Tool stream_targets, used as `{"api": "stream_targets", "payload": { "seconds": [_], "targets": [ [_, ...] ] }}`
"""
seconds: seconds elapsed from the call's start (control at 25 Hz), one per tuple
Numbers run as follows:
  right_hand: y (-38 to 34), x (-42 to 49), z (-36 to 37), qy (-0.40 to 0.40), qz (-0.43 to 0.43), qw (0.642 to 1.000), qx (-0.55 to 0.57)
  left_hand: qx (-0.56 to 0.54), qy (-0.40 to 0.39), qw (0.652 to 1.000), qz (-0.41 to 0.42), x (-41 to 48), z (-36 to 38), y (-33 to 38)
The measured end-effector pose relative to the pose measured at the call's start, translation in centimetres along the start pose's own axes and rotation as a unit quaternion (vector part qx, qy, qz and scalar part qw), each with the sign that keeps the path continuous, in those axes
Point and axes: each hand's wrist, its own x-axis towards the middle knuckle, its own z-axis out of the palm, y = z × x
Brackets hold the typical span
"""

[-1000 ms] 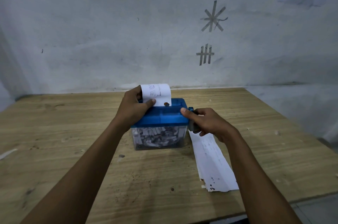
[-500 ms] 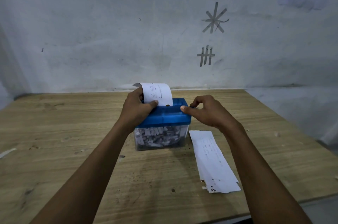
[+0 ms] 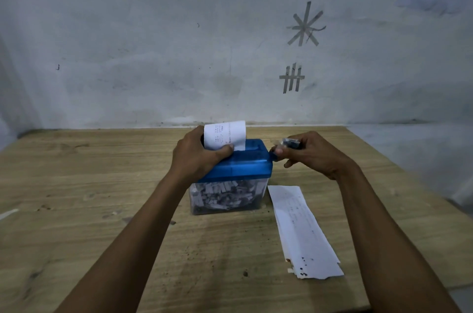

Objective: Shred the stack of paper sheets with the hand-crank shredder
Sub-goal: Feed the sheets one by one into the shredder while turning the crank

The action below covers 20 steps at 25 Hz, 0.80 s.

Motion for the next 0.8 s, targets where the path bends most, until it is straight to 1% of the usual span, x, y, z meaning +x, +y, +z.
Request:
{"api": "stream_targets", "payload": {
  "seconds": [0.08, 0.2, 0.24, 0.32, 0.4, 0.48, 0.52, 0.56, 0.68, 0.8],
  "targets": [
    [-0.2, 1.0, 0.1, 0.007, 0.008, 1.0, 0.003, 0.005, 0.001, 1.0, -0.002, 0.1, 0.1, 0.1],
    [-0.3, 3.0, 0.8, 0.037, 0.064, 0.997, 0.027, 0.008, 0.0, 1.0, -0.007, 0.0, 0.1, 0.1],
    [0.1, 3.6, 1.4, 0.045, 0.087, 0.994, 0.043, 0.007, -0.001, 1.0, -0.007, 0.0, 0.2, 0.1],
    [1.5, 4.6, 2.9, 0.063, 0.139, 0.982, 0.115, 0.008, 0.0, 1.0, -0.005, 0.0, 0.2, 0.2],
    [3.0, 5.0, 4.6, 0.069, 0.206, 0.952, 0.217, 0.009, -0.002, 1.0, 0.002, 0.0, 0.1, 0.1],
    [3.7, 4.9, 6.1, 0.055, 0.259, 0.908, 0.324, 0.028, -0.012, 0.999, 0.019, -0.1, -0.1, 0.2],
    [3.7, 4.8, 6.5, 0.055, 0.272, 0.891, 0.358, 0.047, -0.016, 0.998, 0.029, -0.2, -0.3, 0.3],
    [3.7, 4.7, 6.6, 0.061, 0.277, 0.884, 0.371, 0.066, -0.018, 0.997, 0.036, -0.3, -0.3, 0.4],
    [3.3, 4.2, 6.4, 0.077, 0.277, 0.9, 0.327, 0.098, -0.011, 0.995, 0.028, -0.3, -0.1, 0.3],
    [3.1, 1.6, 7.3, 0.071, 0.302, 0.927, 0.211, 0.098, 0.002, 0.995, 0.024, -0.3, 0.0, 0.5]
  ]
}}
